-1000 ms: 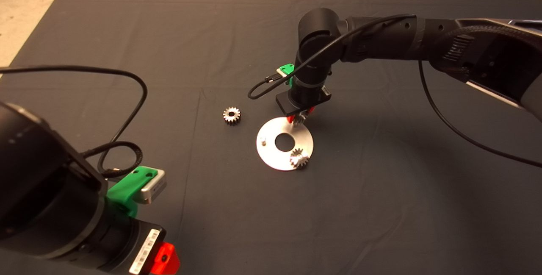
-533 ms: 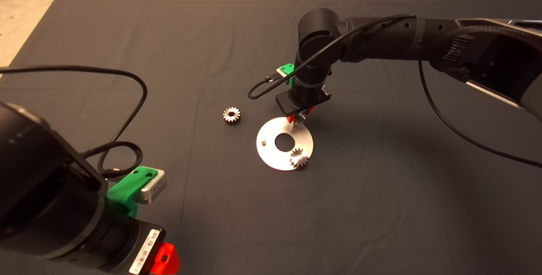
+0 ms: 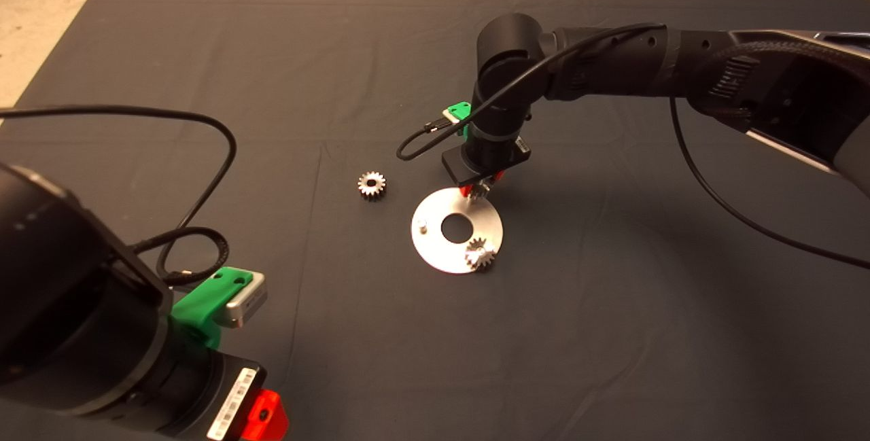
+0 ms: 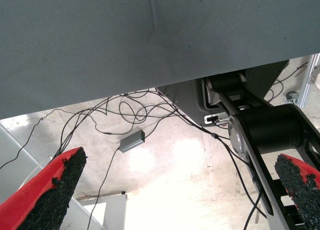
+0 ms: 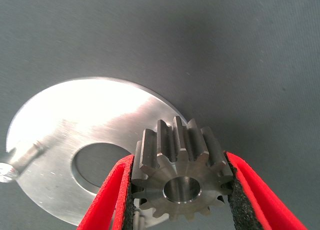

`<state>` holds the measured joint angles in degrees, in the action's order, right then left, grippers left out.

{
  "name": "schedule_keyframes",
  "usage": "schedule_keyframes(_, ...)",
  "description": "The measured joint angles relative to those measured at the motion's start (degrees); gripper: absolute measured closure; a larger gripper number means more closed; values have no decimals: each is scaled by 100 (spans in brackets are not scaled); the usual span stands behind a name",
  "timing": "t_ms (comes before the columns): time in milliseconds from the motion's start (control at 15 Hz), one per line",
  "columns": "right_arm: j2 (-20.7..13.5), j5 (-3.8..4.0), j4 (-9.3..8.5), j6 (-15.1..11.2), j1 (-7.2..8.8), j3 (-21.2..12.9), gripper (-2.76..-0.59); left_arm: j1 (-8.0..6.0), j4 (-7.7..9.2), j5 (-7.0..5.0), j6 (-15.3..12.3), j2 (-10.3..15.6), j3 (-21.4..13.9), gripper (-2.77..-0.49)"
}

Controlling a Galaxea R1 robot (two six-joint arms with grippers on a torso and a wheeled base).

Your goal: Install three planetary gears onto the carrier pins

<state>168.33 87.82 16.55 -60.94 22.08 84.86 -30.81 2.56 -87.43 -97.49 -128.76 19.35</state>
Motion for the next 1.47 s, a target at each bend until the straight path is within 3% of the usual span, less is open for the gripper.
schedule_keyframes(1467, 39, -22, 15, 2, -2, -21, -107, 0, 0, -1, 1, 1, 0, -275)
